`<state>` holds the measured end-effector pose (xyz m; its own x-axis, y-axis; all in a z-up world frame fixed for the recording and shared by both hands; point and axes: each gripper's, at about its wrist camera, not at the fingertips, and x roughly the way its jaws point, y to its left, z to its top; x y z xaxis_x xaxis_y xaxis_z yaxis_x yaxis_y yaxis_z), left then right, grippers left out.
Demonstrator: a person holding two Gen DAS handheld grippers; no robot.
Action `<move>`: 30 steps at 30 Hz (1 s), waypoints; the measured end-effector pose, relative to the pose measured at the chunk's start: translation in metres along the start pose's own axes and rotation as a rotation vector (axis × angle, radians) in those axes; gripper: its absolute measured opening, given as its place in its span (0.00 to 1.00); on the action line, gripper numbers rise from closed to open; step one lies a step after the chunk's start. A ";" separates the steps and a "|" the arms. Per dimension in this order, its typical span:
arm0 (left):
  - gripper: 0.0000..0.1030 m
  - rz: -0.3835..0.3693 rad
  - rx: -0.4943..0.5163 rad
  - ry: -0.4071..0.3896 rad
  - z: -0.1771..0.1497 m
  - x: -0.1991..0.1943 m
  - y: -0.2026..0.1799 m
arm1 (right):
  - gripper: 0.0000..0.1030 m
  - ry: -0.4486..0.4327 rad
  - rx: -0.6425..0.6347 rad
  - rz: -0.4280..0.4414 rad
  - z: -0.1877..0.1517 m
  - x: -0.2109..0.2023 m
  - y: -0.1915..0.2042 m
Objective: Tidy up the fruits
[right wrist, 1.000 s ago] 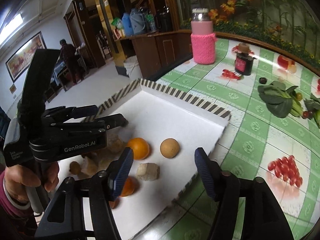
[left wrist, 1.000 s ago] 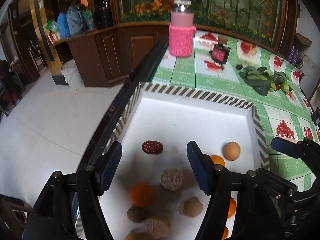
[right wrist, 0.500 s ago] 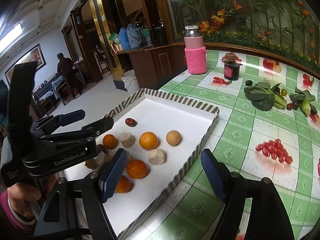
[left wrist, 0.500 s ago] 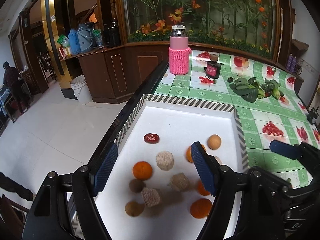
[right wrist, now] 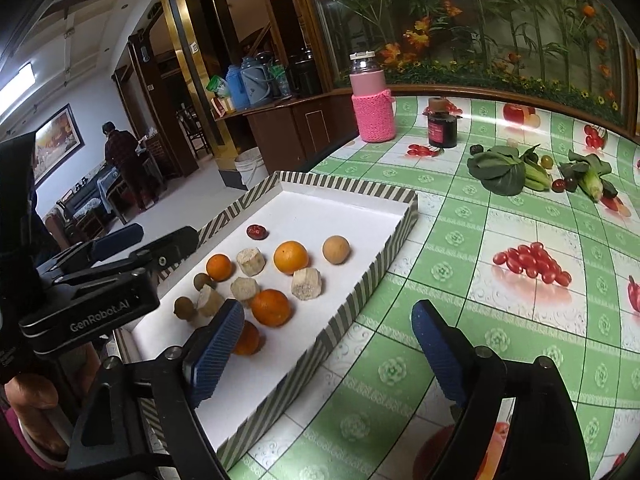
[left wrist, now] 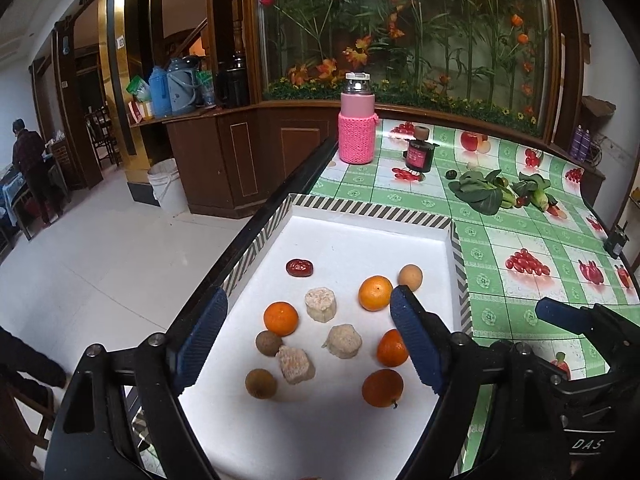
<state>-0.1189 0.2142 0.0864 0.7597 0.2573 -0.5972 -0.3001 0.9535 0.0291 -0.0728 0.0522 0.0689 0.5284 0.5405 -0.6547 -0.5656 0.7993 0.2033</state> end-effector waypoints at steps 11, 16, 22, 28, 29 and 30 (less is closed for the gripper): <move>0.82 -0.022 0.007 0.006 -0.008 -0.009 -0.006 | 0.85 0.005 0.010 0.000 -0.007 -0.008 0.001; 0.82 -0.024 0.010 0.015 -0.010 -0.008 -0.009 | 0.85 0.008 0.002 -0.004 -0.009 -0.007 0.003; 0.82 -0.025 0.005 0.023 -0.011 -0.007 -0.008 | 0.85 0.013 -0.010 -0.004 -0.009 -0.006 0.005; 0.82 -0.024 0.006 0.024 -0.012 -0.007 -0.007 | 0.85 0.023 -0.011 0.000 -0.009 -0.003 0.005; 0.82 -0.024 0.007 0.024 -0.012 -0.007 -0.007 | 0.85 0.024 -0.011 0.001 -0.009 -0.002 0.005; 0.82 -0.025 0.007 0.025 -0.012 -0.006 -0.007 | 0.85 0.025 -0.012 0.002 -0.010 -0.002 0.005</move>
<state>-0.1289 0.2043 0.0802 0.7522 0.2299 -0.6175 -0.2773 0.9606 0.0198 -0.0829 0.0529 0.0644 0.5115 0.5348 -0.6726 -0.5740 0.7951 0.1957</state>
